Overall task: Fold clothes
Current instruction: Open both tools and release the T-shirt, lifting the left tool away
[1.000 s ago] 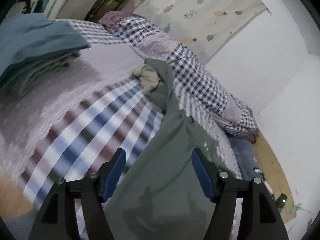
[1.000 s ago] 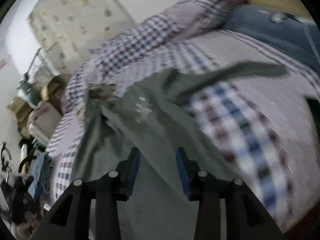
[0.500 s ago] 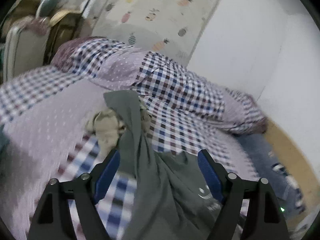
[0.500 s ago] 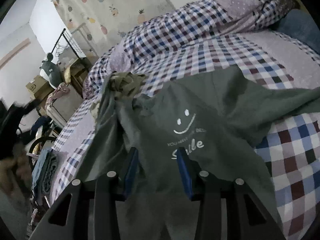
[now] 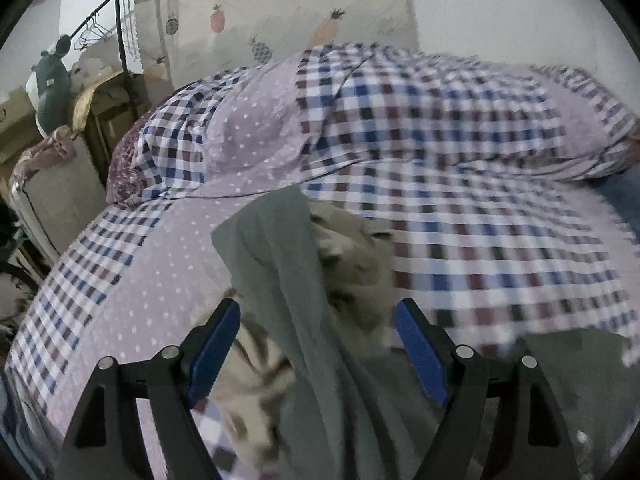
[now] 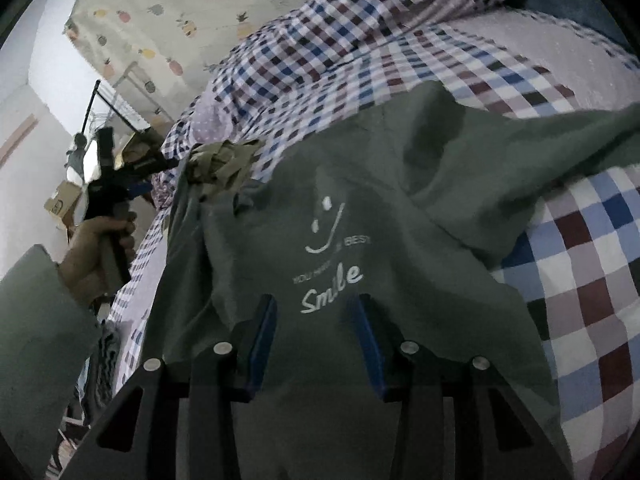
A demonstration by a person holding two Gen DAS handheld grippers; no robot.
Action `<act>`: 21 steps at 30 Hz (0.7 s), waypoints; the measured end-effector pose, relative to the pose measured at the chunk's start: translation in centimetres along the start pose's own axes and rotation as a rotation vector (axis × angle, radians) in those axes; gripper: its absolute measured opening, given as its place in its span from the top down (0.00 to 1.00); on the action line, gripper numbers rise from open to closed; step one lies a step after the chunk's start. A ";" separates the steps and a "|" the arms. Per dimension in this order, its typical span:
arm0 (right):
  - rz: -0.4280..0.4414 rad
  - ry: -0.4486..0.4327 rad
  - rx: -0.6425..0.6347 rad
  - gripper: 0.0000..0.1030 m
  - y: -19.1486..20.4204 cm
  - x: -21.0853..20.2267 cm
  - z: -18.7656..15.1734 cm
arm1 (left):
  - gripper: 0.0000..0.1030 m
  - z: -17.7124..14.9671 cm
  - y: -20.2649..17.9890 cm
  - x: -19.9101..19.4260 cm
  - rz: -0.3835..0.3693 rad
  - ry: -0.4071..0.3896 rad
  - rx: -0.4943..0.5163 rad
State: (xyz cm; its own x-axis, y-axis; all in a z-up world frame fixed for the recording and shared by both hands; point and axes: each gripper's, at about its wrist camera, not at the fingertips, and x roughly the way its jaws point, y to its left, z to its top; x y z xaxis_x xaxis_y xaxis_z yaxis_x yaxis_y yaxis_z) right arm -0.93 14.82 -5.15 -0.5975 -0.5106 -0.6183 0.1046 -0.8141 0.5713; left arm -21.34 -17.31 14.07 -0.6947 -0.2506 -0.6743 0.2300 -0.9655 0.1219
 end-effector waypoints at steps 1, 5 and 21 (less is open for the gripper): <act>0.001 0.000 0.009 0.57 -0.2 0.0 0.0 | 0.19 0.2 0.1 0.8 0.018 0.008 -0.006; 0.000 0.007 0.029 0.57 -0.7 0.3 0.0 | 0.39 0.4 1.3 3.6 0.049 0.039 -0.048; -0.031 0.002 0.000 0.57 -0.5 0.6 -0.2 | 1.00 -3.3 19.5 -8.2 0.060 -0.321 -0.517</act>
State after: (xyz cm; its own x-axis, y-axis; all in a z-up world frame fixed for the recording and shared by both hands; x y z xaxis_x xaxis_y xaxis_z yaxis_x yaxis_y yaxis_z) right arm -1.24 14.90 -5.93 -0.5987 -0.4856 -0.6369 0.0862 -0.8297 0.5515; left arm -8.94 -33.82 19.60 -0.8222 -0.3900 -0.4146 0.5204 -0.8100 -0.2701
